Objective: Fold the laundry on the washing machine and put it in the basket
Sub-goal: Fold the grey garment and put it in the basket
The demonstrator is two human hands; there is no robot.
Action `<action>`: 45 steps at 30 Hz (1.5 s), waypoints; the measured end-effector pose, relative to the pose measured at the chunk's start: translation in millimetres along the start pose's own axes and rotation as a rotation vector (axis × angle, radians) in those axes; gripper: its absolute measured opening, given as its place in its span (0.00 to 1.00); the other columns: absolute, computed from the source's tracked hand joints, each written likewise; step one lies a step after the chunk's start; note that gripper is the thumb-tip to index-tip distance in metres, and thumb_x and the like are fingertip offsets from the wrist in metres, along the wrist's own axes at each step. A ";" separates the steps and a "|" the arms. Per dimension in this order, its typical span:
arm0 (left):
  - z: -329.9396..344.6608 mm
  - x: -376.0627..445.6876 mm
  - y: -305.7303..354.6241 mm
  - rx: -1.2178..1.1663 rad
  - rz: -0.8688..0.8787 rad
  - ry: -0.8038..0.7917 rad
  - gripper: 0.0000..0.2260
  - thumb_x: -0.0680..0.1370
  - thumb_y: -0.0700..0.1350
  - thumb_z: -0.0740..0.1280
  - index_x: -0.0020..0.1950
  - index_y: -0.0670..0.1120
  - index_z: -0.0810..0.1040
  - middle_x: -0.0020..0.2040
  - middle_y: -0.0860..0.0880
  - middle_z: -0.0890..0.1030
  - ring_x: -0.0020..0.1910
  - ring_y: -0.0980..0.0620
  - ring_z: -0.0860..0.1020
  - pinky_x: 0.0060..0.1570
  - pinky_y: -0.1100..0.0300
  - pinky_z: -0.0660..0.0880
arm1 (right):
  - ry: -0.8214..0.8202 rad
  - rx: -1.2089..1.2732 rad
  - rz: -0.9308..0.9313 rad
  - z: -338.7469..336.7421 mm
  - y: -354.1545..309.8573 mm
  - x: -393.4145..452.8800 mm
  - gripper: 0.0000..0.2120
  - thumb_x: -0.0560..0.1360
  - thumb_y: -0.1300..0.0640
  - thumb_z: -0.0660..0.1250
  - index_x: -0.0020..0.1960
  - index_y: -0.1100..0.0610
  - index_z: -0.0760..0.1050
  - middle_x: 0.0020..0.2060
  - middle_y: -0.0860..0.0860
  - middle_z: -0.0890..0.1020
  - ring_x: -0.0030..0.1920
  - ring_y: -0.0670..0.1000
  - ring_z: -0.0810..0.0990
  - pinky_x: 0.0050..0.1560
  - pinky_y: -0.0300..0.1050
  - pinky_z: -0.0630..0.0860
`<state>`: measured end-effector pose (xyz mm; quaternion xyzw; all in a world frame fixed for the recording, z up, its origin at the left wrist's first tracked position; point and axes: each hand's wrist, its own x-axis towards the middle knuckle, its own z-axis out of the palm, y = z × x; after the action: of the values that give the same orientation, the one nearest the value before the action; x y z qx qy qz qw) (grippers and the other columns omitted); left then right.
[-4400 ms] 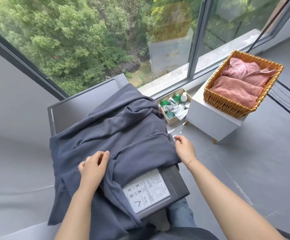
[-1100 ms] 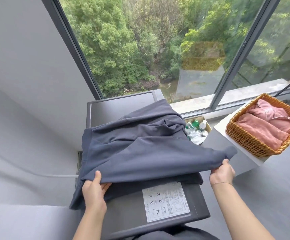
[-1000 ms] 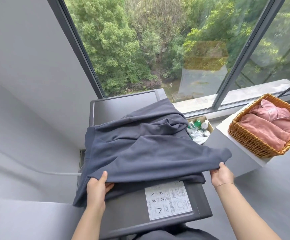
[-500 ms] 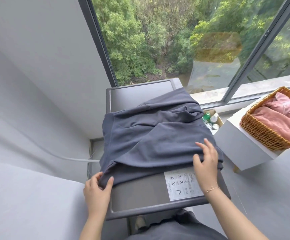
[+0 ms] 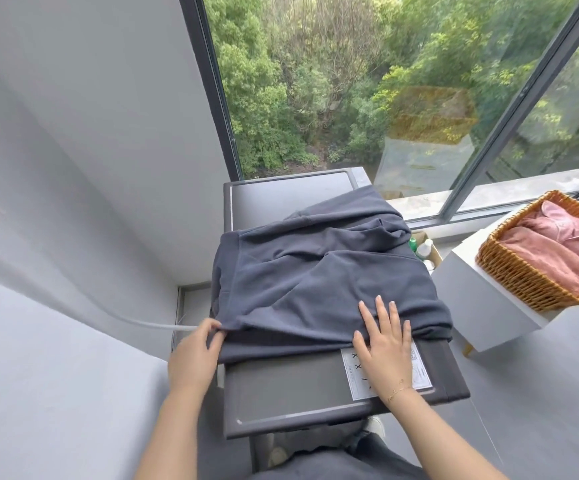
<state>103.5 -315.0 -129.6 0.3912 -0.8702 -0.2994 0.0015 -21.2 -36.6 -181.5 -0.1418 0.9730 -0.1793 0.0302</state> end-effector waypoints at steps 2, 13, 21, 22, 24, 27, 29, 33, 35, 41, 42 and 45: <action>2.6 2.5 1.2 0.072 -0.080 -0.134 0.11 0.75 0.45 0.66 0.56 0.52 0.71 0.55 0.47 0.79 0.54 0.44 0.77 0.53 0.51 0.73 | 0.012 0.033 0.024 -4.2 -2.5 2.6 0.32 0.69 0.43 0.48 0.72 0.48 0.67 0.75 0.50 0.62 0.76 0.52 0.53 0.74 0.55 0.45; 77.6 17.4 94.8 0.364 0.641 -0.092 0.21 0.76 0.57 0.55 0.64 0.54 0.78 0.67 0.47 0.76 0.65 0.48 0.75 0.64 0.48 0.69 | 0.012 0.053 -0.242 -7.6 -0.2 47.6 0.23 0.76 0.49 0.53 0.67 0.52 0.74 0.71 0.53 0.69 0.73 0.54 0.65 0.73 0.48 0.52; 99.2 27.3 73.3 0.342 0.542 0.057 0.20 0.79 0.51 0.52 0.68 0.55 0.73 0.71 0.51 0.72 0.70 0.53 0.65 0.69 0.47 0.57 | 0.069 0.210 -0.215 -17.2 25.5 62.0 0.19 0.75 0.51 0.58 0.62 0.51 0.78 0.66 0.47 0.74 0.67 0.48 0.69 0.68 0.42 0.59; 97.9 28.6 79.4 0.265 0.498 0.102 0.19 0.78 0.51 0.53 0.64 0.55 0.77 0.68 0.52 0.75 0.67 0.54 0.68 0.67 0.49 0.57 | 0.079 0.308 -0.189 -24.7 27.7 69.7 0.15 0.73 0.54 0.60 0.56 0.51 0.81 0.61 0.45 0.78 0.62 0.48 0.74 0.64 0.41 0.64; 91.8 44.2 103.8 0.102 0.411 0.186 0.15 0.74 0.50 0.57 0.56 0.54 0.79 0.61 0.55 0.78 0.60 0.55 0.73 0.60 0.54 0.61 | 0.117 0.522 -0.067 -41.8 35.5 96.9 0.12 0.72 0.65 0.62 0.47 0.52 0.81 0.50 0.45 0.82 0.53 0.47 0.79 0.58 0.42 0.70; 83.1 83.7 153.1 -0.057 0.404 0.198 0.14 0.72 0.39 0.65 0.56 0.49 0.78 0.57 0.53 0.76 0.54 0.50 0.75 0.52 0.54 0.70 | 0.195 0.601 0.137 -65.4 49.1 139.6 0.18 0.71 0.73 0.62 0.51 0.54 0.78 0.47 0.49 0.79 0.44 0.47 0.77 0.53 0.46 0.73; 78.0 114.1 188.6 -0.160 0.402 0.124 0.16 0.73 0.36 0.65 0.58 0.48 0.76 0.58 0.53 0.73 0.50 0.49 0.77 0.50 0.50 0.75 | 0.163 0.575 0.198 -71.6 59.1 166.8 0.21 0.70 0.72 0.64 0.60 0.55 0.75 0.52 0.49 0.74 0.41 0.45 0.75 0.50 0.45 0.73; 90.3 167.9 241.6 -0.003 0.376 -0.105 0.24 0.74 0.45 0.70 0.70 0.53 0.70 0.65 0.53 0.66 0.50 0.48 0.77 0.52 0.51 0.75 | 0.039 0.448 0.034 -60.8 70.1 210.2 0.25 0.70 0.65 0.69 0.66 0.54 0.72 0.56 0.48 0.71 0.52 0.49 0.75 0.56 0.44 0.73; 104.3 185.1 249.4 0.093 0.297 -0.236 0.27 0.74 0.49 0.71 0.72 0.55 0.68 0.66 0.52 0.66 0.57 0.48 0.76 0.54 0.55 0.73 | 0.103 0.394 -0.029 -53.0 67.8 221.0 0.16 0.71 0.64 0.70 0.58 0.54 0.79 0.52 0.47 0.74 0.50 0.50 0.77 0.52 0.48 0.77; 99.8 211.8 257.0 -0.017 0.231 0.009 0.08 0.80 0.46 0.63 0.51 0.51 0.82 0.43 0.50 0.81 0.47 0.48 0.80 0.44 0.58 0.69 | 0.378 0.447 -0.002 -62.0 62.7 256.8 0.06 0.75 0.58 0.70 0.49 0.54 0.84 0.43 0.47 0.77 0.39 0.47 0.76 0.38 0.37 0.70; 92.1 219.5 261.0 -0.109 0.207 0.002 0.08 0.80 0.45 0.61 0.49 0.50 0.80 0.36 0.50 0.82 0.41 0.49 0.81 0.42 0.58 0.71 | 0.403 0.466 0.009 -66.6 61.0 263.0 0.05 0.75 0.57 0.70 0.49 0.55 0.84 0.42 0.47 0.77 0.37 0.46 0.75 0.37 0.36 0.69; 70.3 238.4 275.4 -0.567 0.078 -0.109 0.08 0.83 0.41 0.54 0.50 0.47 0.72 0.34 0.50 0.79 0.26 0.57 0.80 0.24 0.67 0.71 | 0.431 0.510 0.005 -72.7 57.2 271.3 0.05 0.77 0.60 0.67 0.47 0.57 0.82 0.41 0.48 0.77 0.35 0.46 0.72 0.38 0.38 0.70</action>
<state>-265.9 -299.2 -98.8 0.3246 -0.7651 -0.5509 0.0755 -304.2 -38.4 -136.2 -0.0862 0.8811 -0.4430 -0.1412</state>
